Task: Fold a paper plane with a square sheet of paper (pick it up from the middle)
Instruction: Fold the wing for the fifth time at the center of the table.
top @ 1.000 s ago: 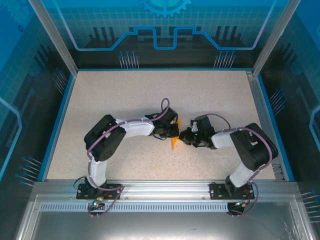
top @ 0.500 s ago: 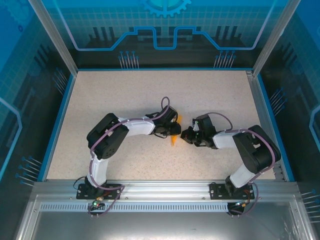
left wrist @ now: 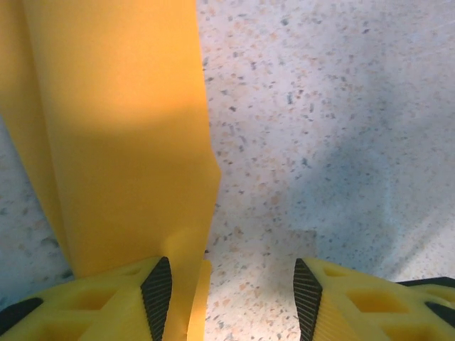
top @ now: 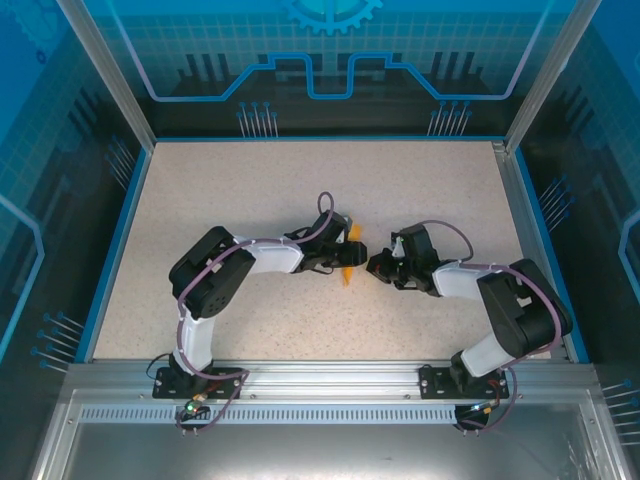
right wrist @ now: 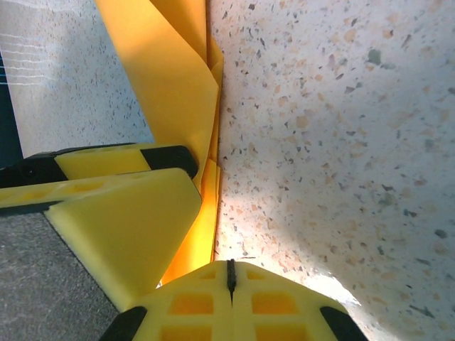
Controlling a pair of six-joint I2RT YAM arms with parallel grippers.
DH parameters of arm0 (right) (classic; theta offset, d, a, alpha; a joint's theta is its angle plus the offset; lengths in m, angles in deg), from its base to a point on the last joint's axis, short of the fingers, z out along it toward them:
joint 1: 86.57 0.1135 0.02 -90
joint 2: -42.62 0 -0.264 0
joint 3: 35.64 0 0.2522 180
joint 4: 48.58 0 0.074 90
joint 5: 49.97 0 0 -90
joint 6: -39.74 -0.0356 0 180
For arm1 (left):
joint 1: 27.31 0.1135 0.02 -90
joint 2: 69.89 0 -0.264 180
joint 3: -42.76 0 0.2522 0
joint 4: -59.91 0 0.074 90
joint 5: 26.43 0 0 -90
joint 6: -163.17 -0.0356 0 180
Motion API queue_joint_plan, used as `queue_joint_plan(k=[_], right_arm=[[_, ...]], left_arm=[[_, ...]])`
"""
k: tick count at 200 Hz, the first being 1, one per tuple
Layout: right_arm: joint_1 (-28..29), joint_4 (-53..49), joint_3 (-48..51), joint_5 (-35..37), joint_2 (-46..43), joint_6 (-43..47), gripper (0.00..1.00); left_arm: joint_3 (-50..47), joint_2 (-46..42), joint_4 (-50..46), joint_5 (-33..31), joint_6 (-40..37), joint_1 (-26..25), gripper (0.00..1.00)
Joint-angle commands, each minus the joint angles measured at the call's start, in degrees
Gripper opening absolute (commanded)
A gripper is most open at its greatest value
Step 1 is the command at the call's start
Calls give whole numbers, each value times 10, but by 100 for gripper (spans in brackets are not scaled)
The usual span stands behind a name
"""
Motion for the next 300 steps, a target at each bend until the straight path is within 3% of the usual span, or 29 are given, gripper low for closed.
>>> queue_joint_plan(k=[1, 34, 86, 129, 182, 245, 280, 300], right_arm=[[-12, -14, -27, -42, -7, 24, 0], [-41, -7, -30, -61, 5, 28, 0], [-84, -52, -51, -71, -7, 53, 0], [-74, -62, -78, -83, 26, 57, 8], [-57, -53, -100, -89, 79, 61, 18], [-44, -42, -123, -104, 117, 60, 22], [-40, -40, -124, -107, 126, 60, 21], [-39, -32, -121, -112, 123, 57, 12]], left_arm=[[-26, 2, 44, 56, -2, -7, 53], [-49, -14, 78, 73, -6, 1, 47], [-70, -32, 85, 92, -21, 13, 28], [-70, -34, 84, 106, -34, 15, 20], [-69, -32, 85, 112, -40, 16, 18], [-68, -29, 86, 119, -46, 16, 18], [-67, -32, 88, 124, -49, 16, 18], [-67, -36, 86, 127, -52, 16, 20]])
